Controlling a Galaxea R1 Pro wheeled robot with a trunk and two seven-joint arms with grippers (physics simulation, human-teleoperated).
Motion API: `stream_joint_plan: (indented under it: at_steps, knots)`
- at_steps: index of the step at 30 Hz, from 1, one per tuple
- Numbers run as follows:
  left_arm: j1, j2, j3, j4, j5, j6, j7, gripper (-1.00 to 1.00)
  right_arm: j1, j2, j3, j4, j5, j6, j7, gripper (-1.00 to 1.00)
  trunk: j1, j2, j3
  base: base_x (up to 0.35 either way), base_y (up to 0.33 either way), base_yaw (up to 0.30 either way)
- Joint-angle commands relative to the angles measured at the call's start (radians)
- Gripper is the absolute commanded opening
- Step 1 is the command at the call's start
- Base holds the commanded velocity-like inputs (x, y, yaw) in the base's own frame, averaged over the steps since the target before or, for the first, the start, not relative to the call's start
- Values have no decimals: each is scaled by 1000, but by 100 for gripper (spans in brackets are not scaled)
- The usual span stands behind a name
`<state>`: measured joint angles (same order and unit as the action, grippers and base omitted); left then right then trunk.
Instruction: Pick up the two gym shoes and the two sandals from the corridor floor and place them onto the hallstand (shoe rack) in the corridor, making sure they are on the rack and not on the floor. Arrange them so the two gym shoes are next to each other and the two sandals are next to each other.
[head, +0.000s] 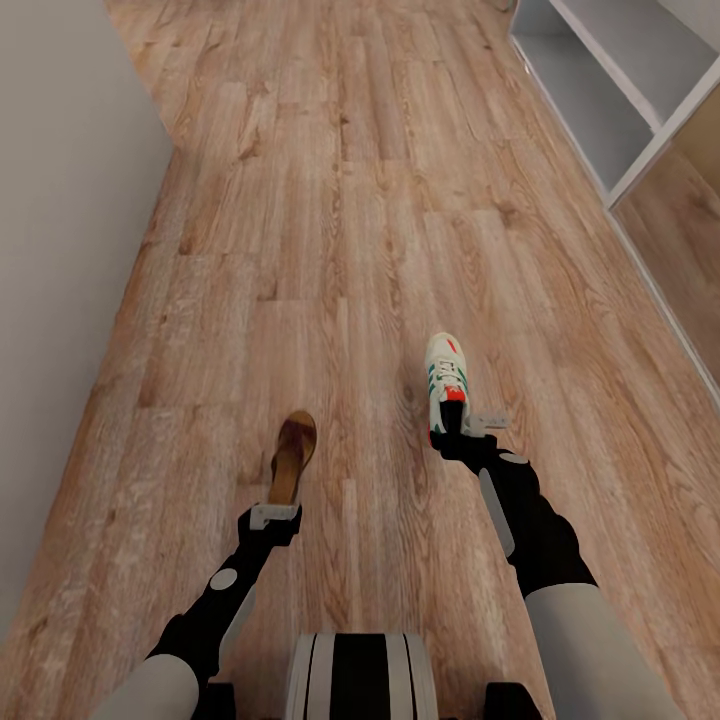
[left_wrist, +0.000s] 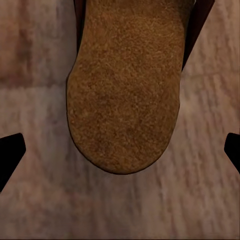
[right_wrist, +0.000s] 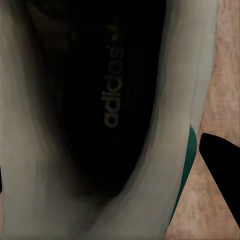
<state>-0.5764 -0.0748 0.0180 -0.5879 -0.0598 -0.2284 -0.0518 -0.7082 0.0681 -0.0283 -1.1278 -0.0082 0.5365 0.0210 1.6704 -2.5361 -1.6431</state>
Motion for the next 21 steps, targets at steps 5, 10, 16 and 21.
stream_joint_plan:
  at_steps: [5,10,16,21]
  knots:
    - [0,0,2,0,-6,-3,-2,100,0,1,-2,-1,-1,5,2,-100,0,0,-2,0,0,0]
    - [0,0,2,0,-6,-3,-2,100,0,1,-3,-1,-1,5,2,-100,0,0,-2,0,0,0]
    - [0,0,3,0,-6,-3,-2,100,0,1,-3,-1,-1,5,2,-100,0,0,-2,97,0,0]
    - [0,0,2,0,-6,-3,-2,100,0,1,-4,-1,-1,5,2,-100,0,0,-2,85,0,0]
